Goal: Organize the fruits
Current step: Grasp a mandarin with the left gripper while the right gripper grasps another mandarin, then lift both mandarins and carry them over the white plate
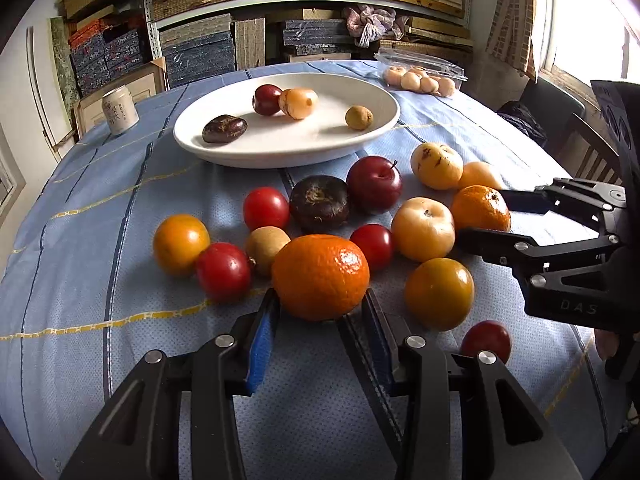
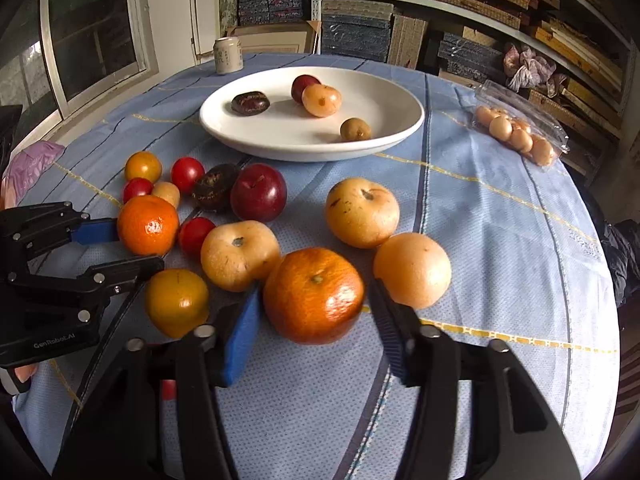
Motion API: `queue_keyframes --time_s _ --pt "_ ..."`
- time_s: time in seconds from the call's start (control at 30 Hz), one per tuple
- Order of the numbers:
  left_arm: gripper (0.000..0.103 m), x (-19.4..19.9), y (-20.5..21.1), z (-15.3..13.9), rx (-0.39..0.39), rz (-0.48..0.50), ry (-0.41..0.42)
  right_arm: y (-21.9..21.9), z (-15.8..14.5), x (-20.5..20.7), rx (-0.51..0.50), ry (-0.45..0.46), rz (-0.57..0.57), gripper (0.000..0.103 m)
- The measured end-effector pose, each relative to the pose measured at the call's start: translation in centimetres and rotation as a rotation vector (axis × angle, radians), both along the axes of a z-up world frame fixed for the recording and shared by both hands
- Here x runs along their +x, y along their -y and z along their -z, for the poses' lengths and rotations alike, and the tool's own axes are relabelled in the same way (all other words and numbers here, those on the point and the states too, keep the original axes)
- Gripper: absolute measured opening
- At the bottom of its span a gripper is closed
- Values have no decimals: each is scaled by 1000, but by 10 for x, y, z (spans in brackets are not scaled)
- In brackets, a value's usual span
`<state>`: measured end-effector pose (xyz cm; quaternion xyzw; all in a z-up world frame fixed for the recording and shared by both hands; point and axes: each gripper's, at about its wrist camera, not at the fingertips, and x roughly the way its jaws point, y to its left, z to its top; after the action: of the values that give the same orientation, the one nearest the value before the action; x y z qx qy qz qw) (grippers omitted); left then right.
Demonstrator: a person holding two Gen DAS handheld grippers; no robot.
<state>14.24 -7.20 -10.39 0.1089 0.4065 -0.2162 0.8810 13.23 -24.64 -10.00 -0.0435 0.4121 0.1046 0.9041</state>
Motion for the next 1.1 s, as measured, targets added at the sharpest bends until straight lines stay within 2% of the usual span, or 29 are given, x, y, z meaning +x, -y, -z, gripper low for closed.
queue_keyframes --time_s 0.17,0.2,0.8,1.1 --pt "48 1 0 -1 -1 -9 10 -2 -1 2 -6 1 8 62" --pt "49 1 0 -2 -7 -12 11 -3 -1 2 -6 -1 8 48" --pt "46 -3 -8 -10 -22 -43 12 -1 -5 -11 29 1 0 47" --pt "46 -12 -15 -33 -20 -87 54 -5 -30 -25 33 50 -12 47"
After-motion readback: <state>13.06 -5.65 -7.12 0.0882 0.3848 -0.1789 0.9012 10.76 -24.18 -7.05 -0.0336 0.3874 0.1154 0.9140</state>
